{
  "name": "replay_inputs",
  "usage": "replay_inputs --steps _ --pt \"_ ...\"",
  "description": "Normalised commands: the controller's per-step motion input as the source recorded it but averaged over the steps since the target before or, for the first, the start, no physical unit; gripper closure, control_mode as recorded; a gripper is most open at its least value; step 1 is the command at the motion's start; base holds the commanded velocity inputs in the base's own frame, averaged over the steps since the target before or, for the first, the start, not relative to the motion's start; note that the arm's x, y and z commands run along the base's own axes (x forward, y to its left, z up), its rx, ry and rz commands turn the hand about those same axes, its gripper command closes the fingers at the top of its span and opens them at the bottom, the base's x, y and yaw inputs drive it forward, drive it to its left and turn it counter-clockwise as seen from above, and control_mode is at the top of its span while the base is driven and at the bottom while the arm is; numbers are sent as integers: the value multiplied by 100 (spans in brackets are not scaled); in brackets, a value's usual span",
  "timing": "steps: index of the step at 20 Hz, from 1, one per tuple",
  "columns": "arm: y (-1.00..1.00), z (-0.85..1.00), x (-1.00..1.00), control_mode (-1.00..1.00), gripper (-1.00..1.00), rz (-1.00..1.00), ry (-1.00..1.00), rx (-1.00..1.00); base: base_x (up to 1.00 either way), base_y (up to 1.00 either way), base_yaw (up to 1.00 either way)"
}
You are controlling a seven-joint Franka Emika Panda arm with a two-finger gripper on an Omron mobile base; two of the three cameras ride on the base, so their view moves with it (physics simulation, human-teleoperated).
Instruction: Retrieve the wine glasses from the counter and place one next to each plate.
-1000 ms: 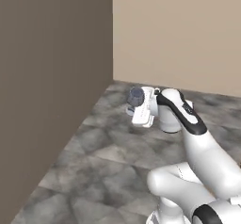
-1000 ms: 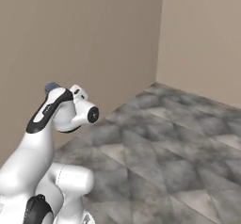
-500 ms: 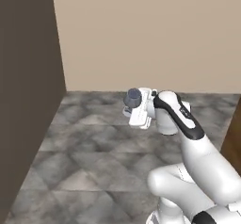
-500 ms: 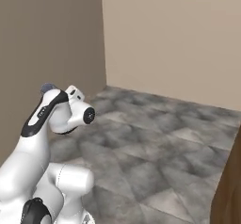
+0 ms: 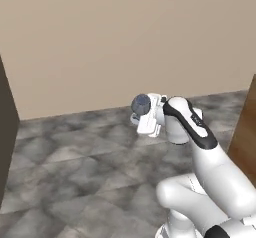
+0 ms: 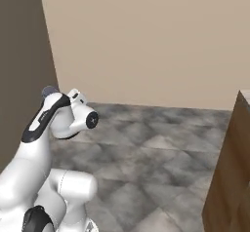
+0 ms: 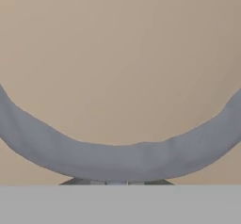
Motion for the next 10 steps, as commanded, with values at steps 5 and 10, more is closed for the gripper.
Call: replay_inputs --steps 5,10 --pt "0 0 0 100 100 0 0 0 100 58 -51" --pt "0 0 0 100 100 0 0 0 100 69 -53"
